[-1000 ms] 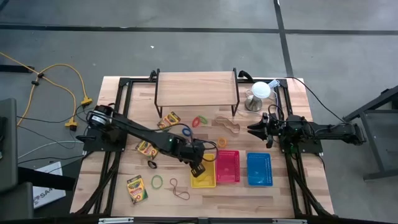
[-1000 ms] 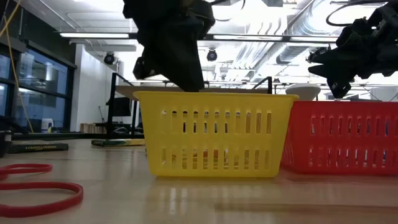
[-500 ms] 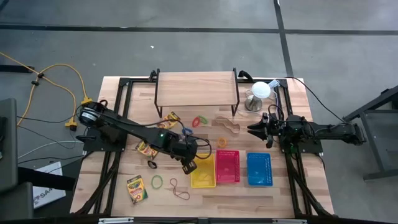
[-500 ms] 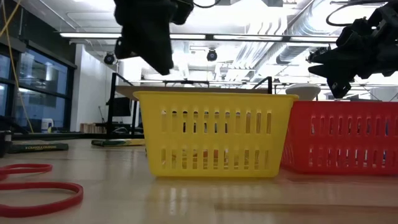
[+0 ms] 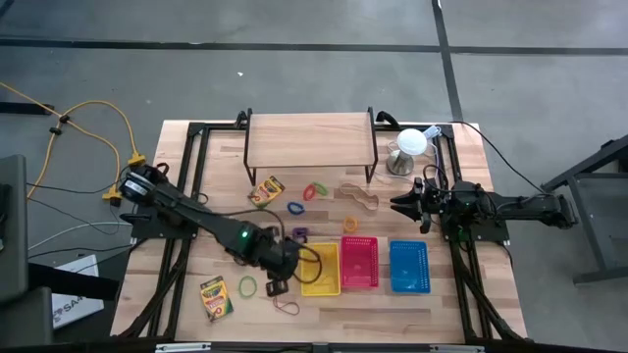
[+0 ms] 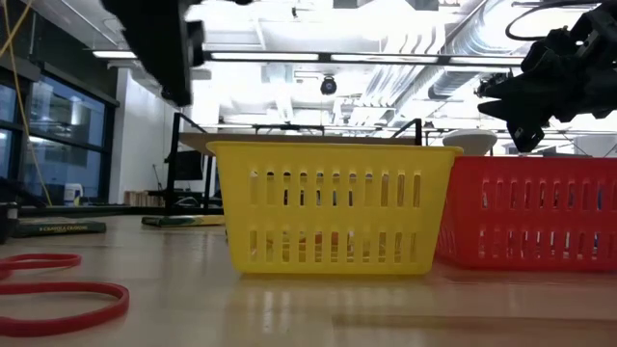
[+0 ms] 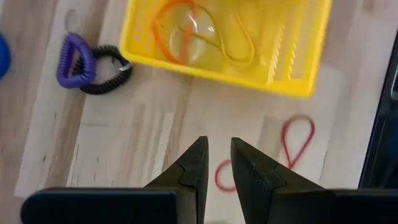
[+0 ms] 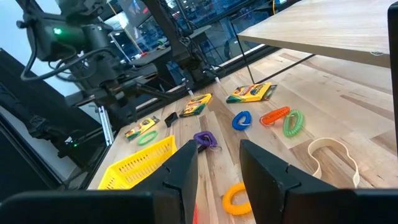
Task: Pick & Place Office Desk Supplies
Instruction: Put the red rubber band into the yellow bin
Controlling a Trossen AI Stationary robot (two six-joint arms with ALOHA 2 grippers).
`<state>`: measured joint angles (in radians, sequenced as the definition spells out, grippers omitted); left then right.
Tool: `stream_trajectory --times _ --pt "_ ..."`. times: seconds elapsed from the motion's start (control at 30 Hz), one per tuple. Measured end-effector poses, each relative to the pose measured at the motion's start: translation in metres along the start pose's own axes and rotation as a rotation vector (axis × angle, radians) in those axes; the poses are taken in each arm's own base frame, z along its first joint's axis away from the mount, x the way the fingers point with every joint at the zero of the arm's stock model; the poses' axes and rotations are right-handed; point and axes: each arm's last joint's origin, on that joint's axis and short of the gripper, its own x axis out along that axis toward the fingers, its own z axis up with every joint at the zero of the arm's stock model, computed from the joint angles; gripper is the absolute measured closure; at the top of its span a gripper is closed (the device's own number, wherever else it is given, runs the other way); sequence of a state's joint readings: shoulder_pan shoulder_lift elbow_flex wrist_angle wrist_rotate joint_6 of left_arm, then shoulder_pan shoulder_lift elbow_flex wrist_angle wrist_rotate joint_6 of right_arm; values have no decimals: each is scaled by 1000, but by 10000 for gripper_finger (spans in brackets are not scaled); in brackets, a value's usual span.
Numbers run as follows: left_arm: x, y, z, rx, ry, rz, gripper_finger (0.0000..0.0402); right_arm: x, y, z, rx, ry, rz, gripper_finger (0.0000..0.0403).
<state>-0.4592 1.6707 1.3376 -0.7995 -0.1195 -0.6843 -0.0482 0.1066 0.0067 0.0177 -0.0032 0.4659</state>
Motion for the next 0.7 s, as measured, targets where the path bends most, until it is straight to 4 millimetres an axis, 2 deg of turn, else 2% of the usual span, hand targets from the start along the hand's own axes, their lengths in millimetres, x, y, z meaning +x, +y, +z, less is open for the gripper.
stream_trajectory --times 0.3,0.57,0.7 --pt "-4 -22 -22 176 25 -21 336 0 0 0 0 0 0 296" --pt "-5 -22 -24 207 40 -8 336 0 0 0 0 0 0 296" --pt "2 -24 -24 222 43 -2 336 0 0 0 0 0 0 296"
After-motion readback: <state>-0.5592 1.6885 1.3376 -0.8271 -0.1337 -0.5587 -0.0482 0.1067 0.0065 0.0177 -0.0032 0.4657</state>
